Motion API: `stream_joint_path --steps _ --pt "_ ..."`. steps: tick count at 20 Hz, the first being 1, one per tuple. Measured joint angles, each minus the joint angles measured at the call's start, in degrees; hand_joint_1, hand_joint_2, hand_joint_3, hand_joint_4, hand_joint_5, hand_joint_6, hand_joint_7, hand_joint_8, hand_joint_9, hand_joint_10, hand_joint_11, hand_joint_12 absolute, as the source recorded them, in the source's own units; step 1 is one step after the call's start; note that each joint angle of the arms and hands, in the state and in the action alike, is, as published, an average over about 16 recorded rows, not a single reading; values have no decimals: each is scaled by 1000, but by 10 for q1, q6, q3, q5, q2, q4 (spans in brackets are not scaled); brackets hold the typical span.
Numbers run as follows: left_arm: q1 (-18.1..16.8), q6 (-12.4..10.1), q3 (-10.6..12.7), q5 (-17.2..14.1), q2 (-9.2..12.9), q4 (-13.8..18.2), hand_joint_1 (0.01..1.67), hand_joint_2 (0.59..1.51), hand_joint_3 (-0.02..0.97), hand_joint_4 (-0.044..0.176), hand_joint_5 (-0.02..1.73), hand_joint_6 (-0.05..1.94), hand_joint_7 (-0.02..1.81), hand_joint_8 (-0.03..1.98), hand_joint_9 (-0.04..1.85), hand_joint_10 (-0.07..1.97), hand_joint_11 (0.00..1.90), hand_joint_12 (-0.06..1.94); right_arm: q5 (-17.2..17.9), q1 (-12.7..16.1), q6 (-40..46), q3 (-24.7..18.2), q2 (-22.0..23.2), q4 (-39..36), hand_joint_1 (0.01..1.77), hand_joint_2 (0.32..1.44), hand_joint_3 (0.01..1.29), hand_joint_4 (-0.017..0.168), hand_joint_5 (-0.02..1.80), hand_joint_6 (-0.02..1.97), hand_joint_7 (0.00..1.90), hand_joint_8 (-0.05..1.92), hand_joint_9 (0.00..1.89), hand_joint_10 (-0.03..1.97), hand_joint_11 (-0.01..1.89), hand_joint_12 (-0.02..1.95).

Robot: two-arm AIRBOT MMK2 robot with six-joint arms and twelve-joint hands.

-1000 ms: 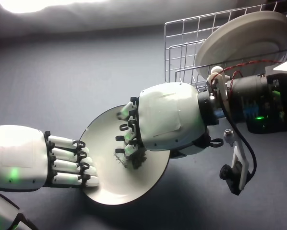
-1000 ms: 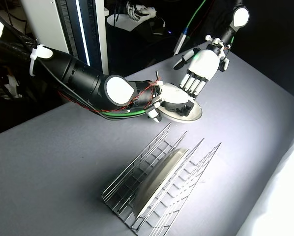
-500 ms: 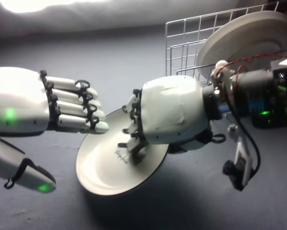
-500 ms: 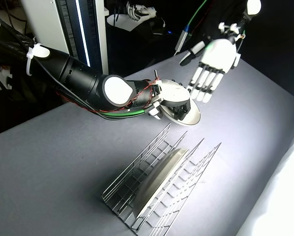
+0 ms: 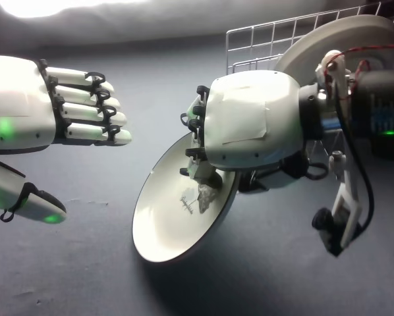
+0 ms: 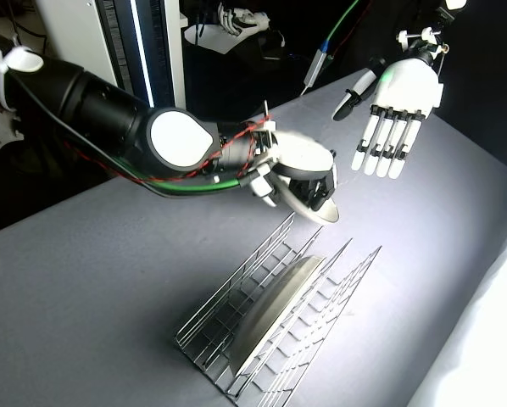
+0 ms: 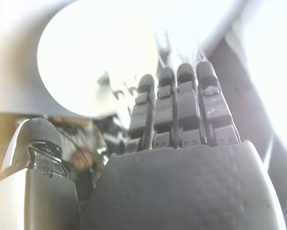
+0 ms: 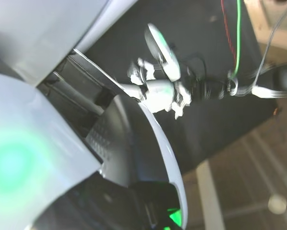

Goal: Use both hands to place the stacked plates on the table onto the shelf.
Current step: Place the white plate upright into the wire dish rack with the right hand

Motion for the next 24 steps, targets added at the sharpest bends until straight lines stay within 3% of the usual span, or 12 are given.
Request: stream_joint_path --steps 7,13,24 --pt "-4 10 -6 37 4 57 21 1109 12 4 185 12 201 0 178 12 16 388 17 8 -4 -41 38 78 1222 972 14 18 1057 746 1098 758 1293 34 805 1100" --pt "3 4 -7 54 4 88 23 1109 11 4 176 11 184 1 161 12 15 352 30 10 -4 -61 63 130 1221 983 13 20 1065 795 1099 759 1287 43 805 1105" --pt "15 -2 -5 63 4 109 23 1111 11 4 166 11 164 1 143 12 15 343 31 29 6 -77 86 220 1302 984 13 1 1023 803 1120 694 1097 690 794 1143"
